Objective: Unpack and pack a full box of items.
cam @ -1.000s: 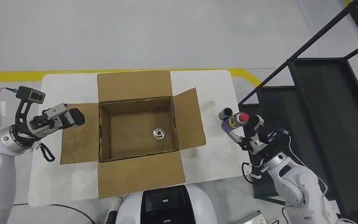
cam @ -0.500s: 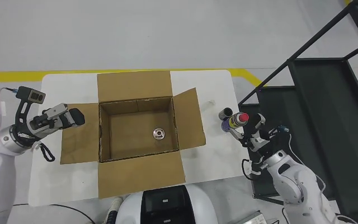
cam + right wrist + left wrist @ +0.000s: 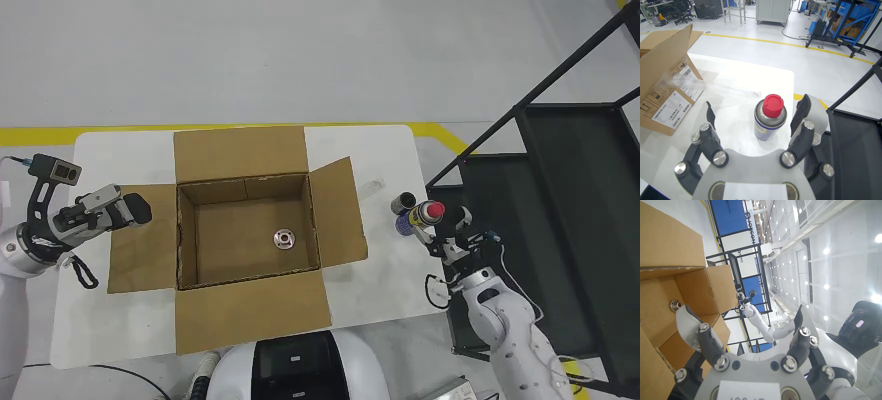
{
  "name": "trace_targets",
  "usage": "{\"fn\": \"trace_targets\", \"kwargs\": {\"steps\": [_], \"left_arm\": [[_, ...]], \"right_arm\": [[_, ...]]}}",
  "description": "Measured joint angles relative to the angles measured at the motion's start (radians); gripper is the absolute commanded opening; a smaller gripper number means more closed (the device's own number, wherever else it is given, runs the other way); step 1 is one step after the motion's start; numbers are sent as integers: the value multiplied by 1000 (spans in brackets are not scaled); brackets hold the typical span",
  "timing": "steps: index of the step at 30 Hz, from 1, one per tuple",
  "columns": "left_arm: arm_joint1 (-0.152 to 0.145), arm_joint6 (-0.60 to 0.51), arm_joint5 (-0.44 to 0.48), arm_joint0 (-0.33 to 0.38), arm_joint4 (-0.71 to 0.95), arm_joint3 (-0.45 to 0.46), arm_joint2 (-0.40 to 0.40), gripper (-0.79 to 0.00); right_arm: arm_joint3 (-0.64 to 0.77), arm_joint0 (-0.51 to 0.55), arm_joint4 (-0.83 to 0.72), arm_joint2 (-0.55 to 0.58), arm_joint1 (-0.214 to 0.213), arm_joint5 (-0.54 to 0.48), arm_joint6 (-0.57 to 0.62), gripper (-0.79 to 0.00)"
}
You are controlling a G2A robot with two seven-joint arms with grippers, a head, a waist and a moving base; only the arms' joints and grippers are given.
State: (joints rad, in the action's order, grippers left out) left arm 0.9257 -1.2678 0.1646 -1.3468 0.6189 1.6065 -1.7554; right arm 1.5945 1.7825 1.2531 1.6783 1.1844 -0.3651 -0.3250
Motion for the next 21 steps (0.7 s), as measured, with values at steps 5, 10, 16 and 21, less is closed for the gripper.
{"fn": "trace_targets", "kwargs": {"steps": [5,10,16,21], "left_arm": [[0,0,0,0,0,0,0,0],[0,0,0,0,0,0,0,0],[0,0,0,0,0,0,0,0],[0,0,0,0,0,0,0,0]], "right_arm": [[-101,-59,6,-20,2,6,-49,0],[-178,-109,27,-49,5,5,-62,0],[-254,-149,38,-71,8,28,-68,0],[-331,-195,43,-115,15,39,-78,0]]}}
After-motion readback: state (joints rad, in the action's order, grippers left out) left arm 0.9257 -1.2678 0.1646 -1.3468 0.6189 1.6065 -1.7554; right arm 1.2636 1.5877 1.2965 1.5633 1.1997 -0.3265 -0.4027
